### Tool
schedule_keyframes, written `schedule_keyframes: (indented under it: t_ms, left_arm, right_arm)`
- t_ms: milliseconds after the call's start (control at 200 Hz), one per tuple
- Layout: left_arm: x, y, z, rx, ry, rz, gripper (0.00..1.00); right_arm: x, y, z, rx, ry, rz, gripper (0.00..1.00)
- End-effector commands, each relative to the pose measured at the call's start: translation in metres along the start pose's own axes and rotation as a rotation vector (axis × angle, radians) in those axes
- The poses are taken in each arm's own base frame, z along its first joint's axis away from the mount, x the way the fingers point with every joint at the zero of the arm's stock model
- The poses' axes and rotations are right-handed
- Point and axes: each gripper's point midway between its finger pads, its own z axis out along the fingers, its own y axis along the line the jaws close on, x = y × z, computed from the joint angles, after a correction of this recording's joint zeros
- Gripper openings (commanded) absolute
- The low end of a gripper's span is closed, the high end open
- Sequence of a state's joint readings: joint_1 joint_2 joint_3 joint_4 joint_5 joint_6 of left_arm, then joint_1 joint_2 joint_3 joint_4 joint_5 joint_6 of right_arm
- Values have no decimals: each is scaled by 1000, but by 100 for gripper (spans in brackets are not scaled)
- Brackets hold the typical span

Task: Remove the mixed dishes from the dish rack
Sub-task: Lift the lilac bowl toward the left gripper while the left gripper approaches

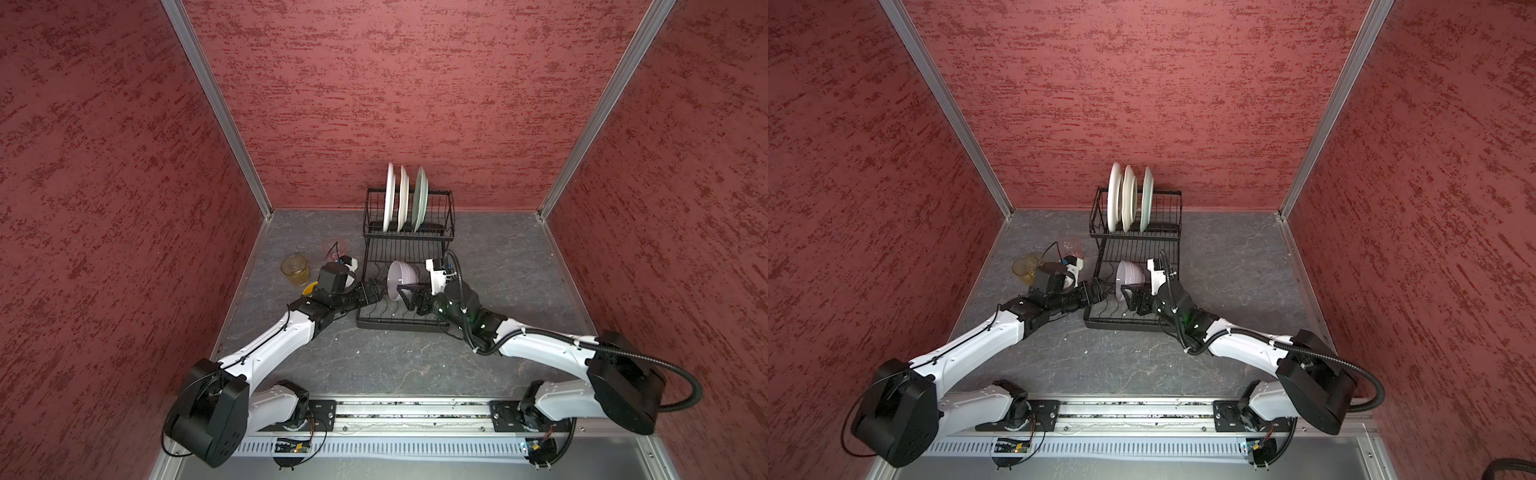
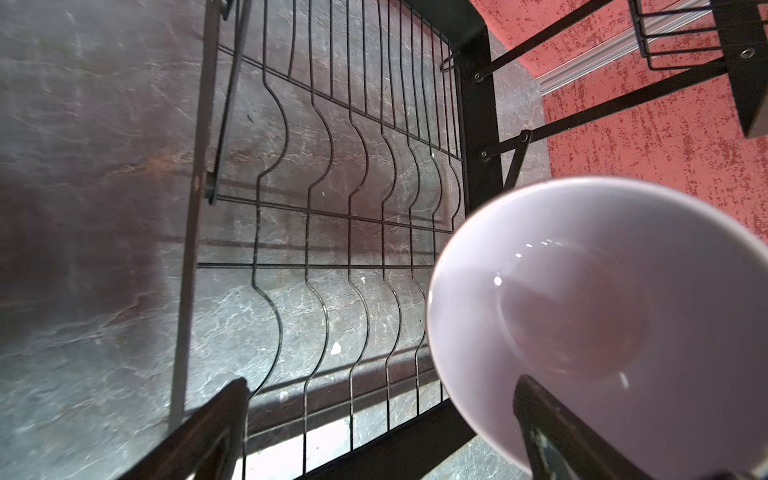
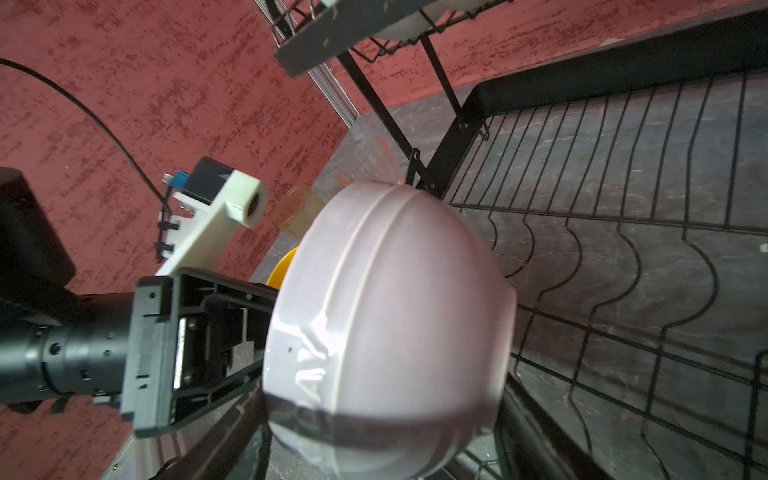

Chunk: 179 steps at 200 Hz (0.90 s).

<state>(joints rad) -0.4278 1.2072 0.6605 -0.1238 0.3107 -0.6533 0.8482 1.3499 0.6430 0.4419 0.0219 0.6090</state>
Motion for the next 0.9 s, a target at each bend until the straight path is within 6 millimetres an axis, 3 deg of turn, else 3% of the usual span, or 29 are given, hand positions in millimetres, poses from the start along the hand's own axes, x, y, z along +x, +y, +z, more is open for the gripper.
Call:
schedule_keyframes:
  t_ms: [0, 140, 240, 571, 892]
  left_arm:
    - [-12, -20, 4, 71, -25, 5, 99]
    - [-11, -25, 11, 91, -14, -9, 100]
    - [-11, -29, 14, 117, -12, -18, 94]
    - [-12, -37, 23, 164, 2, -38, 55]
    - [-9, -41, 25, 185, 19, -32, 22]
  right_arm:
    - [-34, 38, -12, -162, -118, 52, 58]
    - [-33, 43, -16, -194, -113, 61, 58]
    - [-33, 47, -17, -214, -107, 56, 59]
    - [-29, 58, -16, -268, -68, 52, 60]
    - [-23, 55, -11, -253, -43, 44, 63]
